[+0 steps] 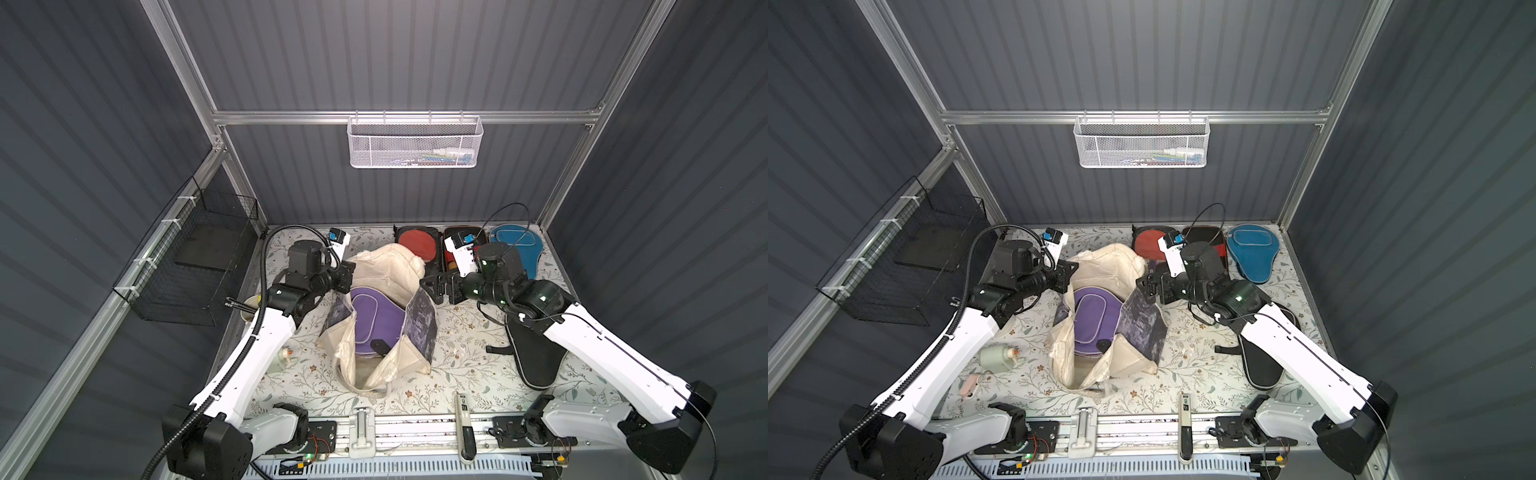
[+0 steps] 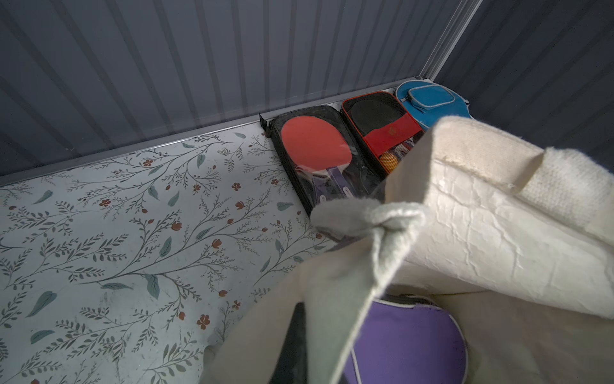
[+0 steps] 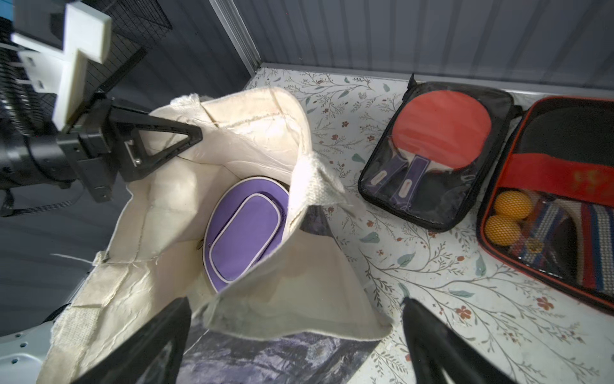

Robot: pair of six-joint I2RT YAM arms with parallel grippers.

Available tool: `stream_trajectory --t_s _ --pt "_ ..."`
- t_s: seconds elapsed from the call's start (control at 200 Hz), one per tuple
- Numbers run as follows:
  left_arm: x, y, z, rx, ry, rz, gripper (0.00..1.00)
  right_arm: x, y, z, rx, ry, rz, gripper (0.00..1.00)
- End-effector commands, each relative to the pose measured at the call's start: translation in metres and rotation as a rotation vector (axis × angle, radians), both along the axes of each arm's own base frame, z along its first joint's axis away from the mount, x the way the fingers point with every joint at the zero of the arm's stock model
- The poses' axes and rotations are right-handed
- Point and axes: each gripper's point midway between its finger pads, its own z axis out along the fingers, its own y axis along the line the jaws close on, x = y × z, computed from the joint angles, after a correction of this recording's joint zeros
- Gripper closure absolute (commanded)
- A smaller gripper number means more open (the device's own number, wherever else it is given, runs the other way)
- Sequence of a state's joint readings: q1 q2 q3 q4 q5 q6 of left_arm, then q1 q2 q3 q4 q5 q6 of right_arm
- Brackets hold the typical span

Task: Remove the ping pong set from the canvas bag
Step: Adjust the canvas bag at the center of the board.

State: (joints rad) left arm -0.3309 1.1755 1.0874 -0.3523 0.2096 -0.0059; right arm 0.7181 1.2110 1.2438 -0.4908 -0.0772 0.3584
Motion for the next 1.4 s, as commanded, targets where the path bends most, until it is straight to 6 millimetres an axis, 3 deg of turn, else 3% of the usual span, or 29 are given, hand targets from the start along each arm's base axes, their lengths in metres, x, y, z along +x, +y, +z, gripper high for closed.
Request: stream_trajectory --t_s 0.0,0.165,0.38,0.595,0.75,0.901,1.021,1.296,1.396 --pt "-0.004 -0.001 0.019 -0.047 -0.054 -0.001 1.0 0.002 0.004 -0.016 -0.017 0.028 -0.046 0.01" --pt "-0.005 -0.002 0.019 -0.05 -0.054 -0.004 1.0 0.001 0.02 -0.013 -0.006 0.02 -0.02 0.03" --pt "-0.005 -0.002 0.018 -0.05 -0.054 -0.004 1.0 0.003 0.028 0.01 0.01 -0.022 0.001 0.02" --pt "-0.005 -0.002 0.014 -0.051 -0.053 -0.005 1.0 0.005 0.039 0.0 0.005 -0.001 0.019 0.04" --pt "-0.004 -0.004 0.011 -0.054 -0.047 -0.01 1.0 0.009 0.046 -0.019 -0.017 0.039 0.023 0.25" --pt "-0.005 -0.003 0.014 -0.053 -0.056 -0.007 1.0 0.009 0.045 -0.025 -0.04 0.047 0.022 0.66" --pt "-0.006 -0.001 0.02 -0.048 -0.071 -0.004 1.0 0.01 0.027 -0.016 -0.1 -0.005 -0.007 1.0" --pt "-0.018 -0.002 0.045 -0.06 -0.088 -0.032 1.0 0.015 -0.067 0.016 -0.149 -0.101 -0.065 1.0" --pt "-0.026 -0.009 0.046 -0.093 -0.055 -0.075 1.0 0.014 -0.086 0.009 -0.211 -0.093 -0.056 1.0"
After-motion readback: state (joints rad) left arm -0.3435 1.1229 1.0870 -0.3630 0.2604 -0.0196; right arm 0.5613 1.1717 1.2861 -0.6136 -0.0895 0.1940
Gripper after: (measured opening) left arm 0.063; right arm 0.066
